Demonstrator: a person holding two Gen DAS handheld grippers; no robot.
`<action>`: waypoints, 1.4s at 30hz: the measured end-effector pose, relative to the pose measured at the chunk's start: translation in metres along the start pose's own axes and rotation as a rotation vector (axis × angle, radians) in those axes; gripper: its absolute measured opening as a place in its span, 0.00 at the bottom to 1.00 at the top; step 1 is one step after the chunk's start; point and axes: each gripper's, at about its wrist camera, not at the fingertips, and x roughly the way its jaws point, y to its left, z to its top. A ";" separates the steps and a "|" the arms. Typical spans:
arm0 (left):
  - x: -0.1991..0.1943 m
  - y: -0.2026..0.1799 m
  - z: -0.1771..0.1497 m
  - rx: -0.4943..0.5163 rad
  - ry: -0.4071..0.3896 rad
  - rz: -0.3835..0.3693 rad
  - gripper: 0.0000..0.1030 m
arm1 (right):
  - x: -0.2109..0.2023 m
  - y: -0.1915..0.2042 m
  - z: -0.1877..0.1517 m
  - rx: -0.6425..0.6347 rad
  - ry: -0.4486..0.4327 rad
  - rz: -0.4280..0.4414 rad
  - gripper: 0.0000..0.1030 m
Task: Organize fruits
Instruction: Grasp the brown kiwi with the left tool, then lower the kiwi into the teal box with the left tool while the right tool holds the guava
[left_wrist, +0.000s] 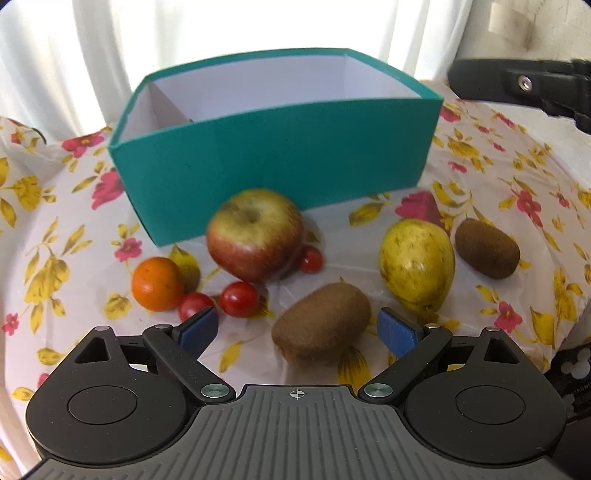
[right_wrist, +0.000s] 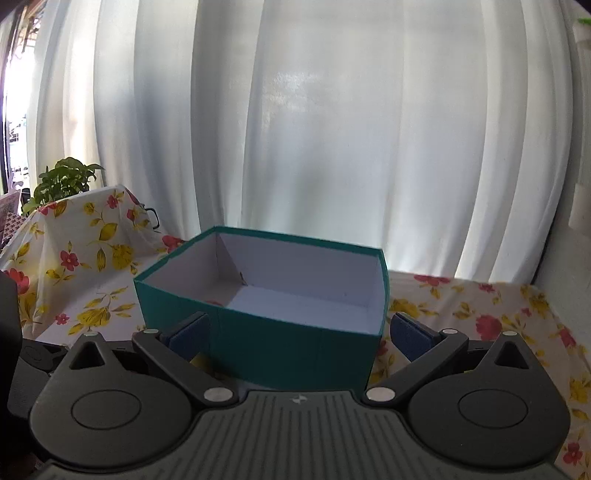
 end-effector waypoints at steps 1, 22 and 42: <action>0.001 0.000 -0.001 -0.001 0.004 -0.005 0.93 | 0.000 -0.002 -0.004 0.020 0.018 -0.004 1.00; 0.029 -0.015 -0.001 0.045 0.034 -0.005 0.68 | 0.010 -0.001 -0.045 0.078 0.206 0.054 1.00; 0.002 0.017 0.007 -0.080 0.022 -0.008 0.67 | 0.042 0.010 -0.069 0.079 0.337 0.064 0.99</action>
